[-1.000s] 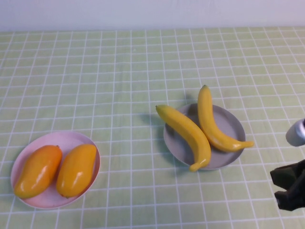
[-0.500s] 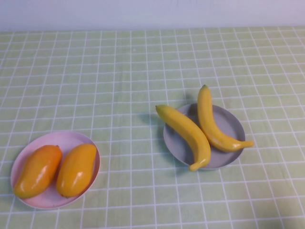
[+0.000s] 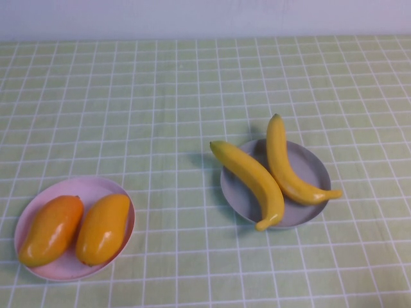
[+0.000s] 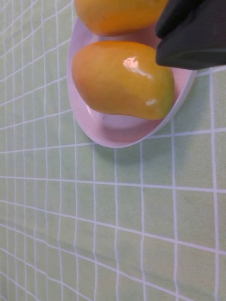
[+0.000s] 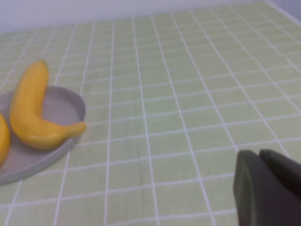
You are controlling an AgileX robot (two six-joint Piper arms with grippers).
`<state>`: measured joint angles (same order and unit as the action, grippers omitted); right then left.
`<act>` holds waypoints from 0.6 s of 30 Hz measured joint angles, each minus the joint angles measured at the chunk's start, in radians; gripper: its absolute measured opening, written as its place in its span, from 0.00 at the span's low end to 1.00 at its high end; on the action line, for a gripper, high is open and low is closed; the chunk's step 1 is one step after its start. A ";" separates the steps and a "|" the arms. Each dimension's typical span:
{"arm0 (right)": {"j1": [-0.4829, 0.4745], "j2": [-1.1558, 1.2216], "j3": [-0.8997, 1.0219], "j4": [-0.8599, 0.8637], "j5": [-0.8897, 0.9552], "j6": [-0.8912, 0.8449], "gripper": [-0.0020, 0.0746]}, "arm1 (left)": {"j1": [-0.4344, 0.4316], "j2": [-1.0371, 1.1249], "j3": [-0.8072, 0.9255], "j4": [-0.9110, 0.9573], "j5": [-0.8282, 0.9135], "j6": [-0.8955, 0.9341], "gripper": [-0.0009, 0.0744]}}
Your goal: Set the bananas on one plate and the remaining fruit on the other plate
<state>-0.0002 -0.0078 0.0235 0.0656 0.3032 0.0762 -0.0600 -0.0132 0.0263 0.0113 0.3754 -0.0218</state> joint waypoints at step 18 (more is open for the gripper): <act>0.000 0.000 0.001 0.000 0.045 -0.048 0.01 | 0.000 0.000 0.000 0.000 0.000 0.000 0.01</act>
<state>0.0000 -0.0078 0.0250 0.0656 0.3485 0.0286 -0.0600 -0.0132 0.0263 0.0113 0.3754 -0.0218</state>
